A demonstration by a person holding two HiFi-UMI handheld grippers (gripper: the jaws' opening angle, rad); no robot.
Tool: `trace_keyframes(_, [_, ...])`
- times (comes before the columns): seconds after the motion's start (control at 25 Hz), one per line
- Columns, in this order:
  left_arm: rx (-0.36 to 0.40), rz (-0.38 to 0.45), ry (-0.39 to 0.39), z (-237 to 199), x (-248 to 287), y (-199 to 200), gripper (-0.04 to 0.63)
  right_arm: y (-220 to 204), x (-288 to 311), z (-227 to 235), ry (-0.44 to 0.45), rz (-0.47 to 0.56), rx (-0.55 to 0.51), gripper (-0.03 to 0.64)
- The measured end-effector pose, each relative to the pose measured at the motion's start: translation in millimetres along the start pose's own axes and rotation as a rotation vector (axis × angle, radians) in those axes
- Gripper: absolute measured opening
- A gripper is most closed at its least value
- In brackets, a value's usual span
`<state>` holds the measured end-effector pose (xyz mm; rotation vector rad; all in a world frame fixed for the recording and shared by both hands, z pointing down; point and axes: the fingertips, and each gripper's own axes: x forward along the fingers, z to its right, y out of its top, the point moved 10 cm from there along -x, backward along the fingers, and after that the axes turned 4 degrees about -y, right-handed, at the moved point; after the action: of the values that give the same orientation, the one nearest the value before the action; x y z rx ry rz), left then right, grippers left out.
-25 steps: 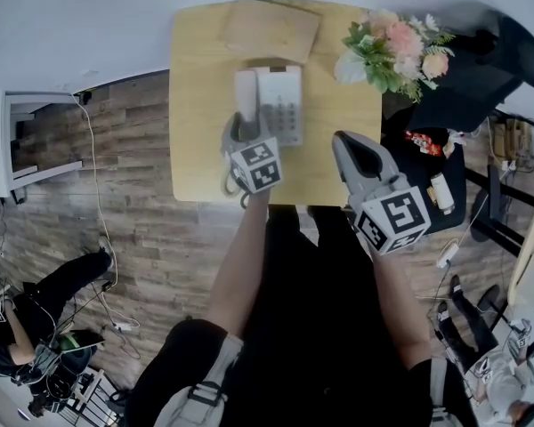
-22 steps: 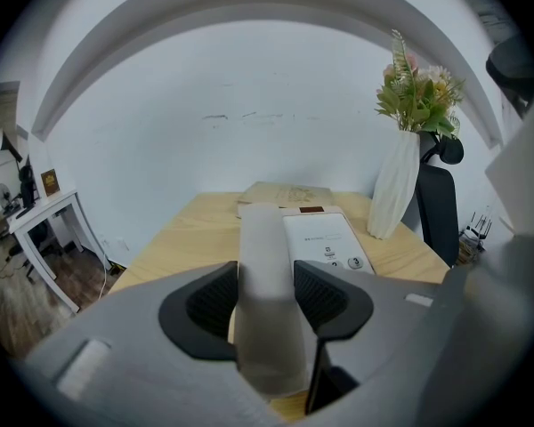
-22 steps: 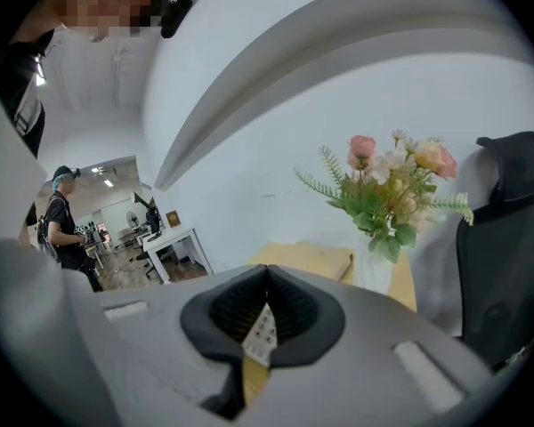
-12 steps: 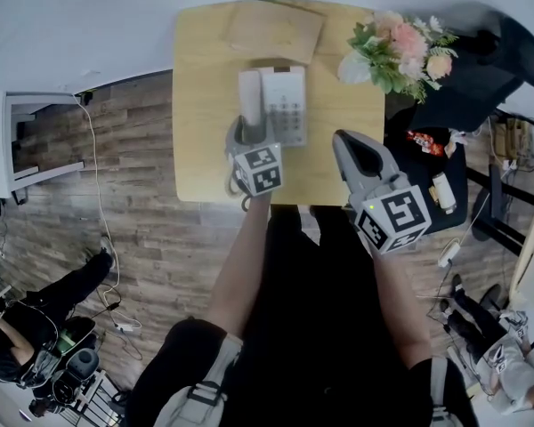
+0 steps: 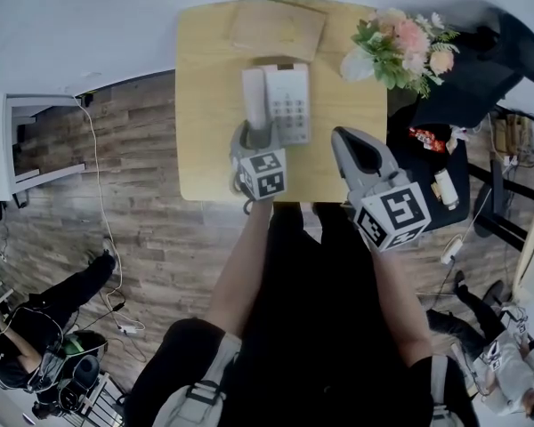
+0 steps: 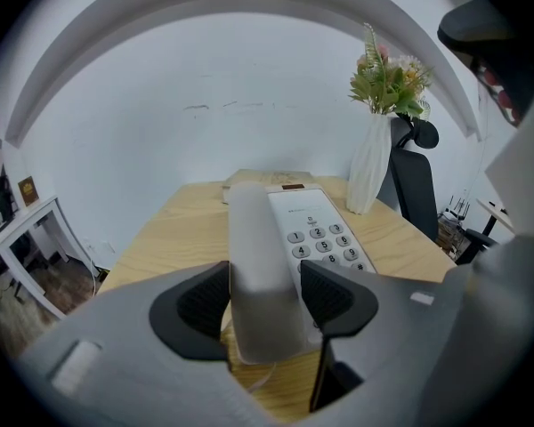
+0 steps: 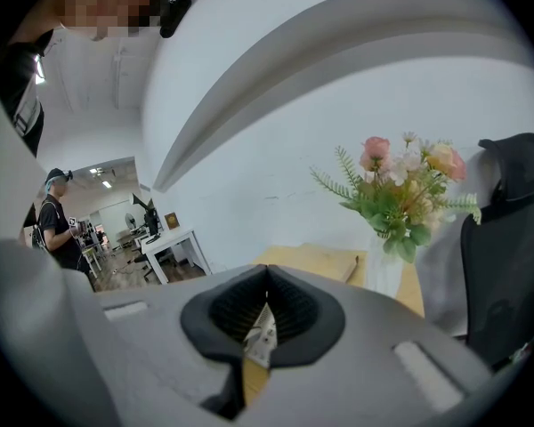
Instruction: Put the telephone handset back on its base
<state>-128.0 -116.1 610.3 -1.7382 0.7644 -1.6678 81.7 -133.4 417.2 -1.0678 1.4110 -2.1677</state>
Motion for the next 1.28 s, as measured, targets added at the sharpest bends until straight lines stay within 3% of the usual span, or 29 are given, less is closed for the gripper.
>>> trace_keyframes(0.68, [0.069,0.056,-0.042,-11,-27,15,0.255,-1,-20,-17,-0.057,0.079,0.019,0.003])
trace_keyframes(1.28, [0.123,0.115,-0.057,11,-80,36,0.241,-1,-50,-8,-0.037,0.117,0.022,0.003])
